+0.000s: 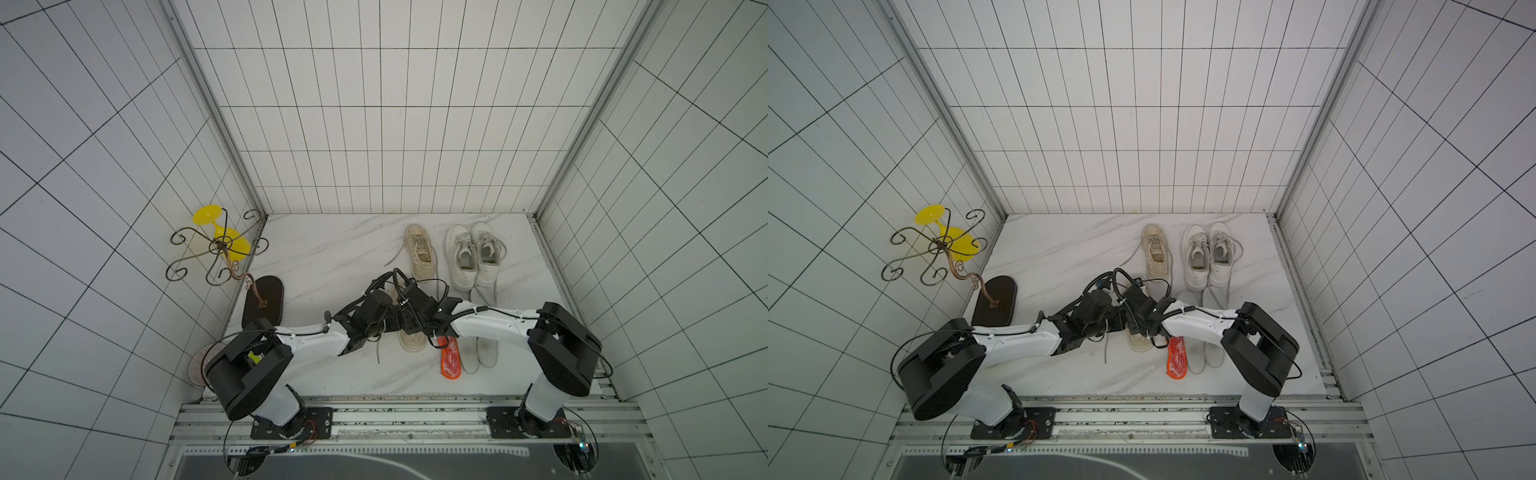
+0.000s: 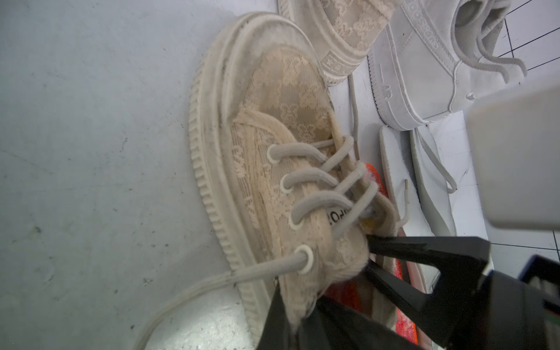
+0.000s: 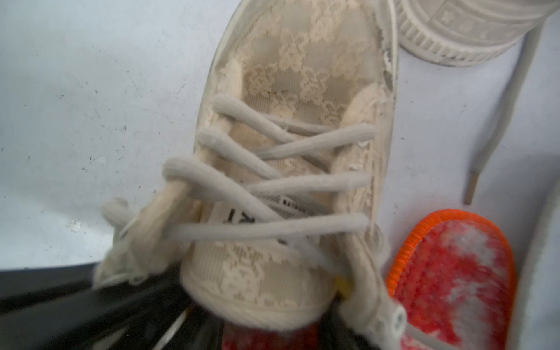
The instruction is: Remove the insole from the shoe
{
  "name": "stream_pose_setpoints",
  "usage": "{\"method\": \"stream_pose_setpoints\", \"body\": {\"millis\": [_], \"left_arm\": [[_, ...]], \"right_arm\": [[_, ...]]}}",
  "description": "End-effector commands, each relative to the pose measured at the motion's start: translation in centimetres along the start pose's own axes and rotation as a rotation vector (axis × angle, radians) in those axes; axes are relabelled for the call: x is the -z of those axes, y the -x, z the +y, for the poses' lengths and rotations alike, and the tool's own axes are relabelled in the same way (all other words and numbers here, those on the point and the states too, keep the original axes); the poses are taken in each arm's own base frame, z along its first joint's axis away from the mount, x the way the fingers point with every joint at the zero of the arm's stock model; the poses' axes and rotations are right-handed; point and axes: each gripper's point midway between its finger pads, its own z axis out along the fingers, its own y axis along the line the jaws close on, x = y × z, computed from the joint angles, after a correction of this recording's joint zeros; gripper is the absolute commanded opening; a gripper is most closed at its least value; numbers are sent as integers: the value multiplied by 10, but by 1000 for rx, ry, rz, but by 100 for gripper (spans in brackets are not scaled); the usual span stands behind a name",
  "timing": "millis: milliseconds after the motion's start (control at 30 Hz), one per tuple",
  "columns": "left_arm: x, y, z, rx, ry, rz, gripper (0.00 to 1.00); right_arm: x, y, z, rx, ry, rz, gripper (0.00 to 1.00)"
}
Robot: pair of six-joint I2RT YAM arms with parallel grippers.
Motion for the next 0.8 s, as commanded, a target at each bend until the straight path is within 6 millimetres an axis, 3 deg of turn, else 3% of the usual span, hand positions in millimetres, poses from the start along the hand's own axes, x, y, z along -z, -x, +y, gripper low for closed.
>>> {"method": "stream_pose_setpoints", "body": {"millis": [0, 100, 200, 333, 700, 767], "left_arm": [[5, 5, -8, 7, -36, -27, 0], [3, 1, -11, 3, -44, -16, 0], [2, -1, -14, 3, -54, -15, 0], [3, -1, -17, 1, -58, -19, 0], [5, -1, -12, 0, -36, -24, 0], [6, 0, -11, 0, -33, -30, 0]], "right_arm": [[-20, -33, -21, 27, -70, 158, 49], [-28, -39, -12, 44, -41, 190, 49], [-37, -46, -5, 67, -34, 219, 38], [-42, -50, 3, 76, -8, 231, 34], [-26, -32, 21, 66, 76, 161, 12], [-19, -21, 28, 58, 115, 110, 9]]}}
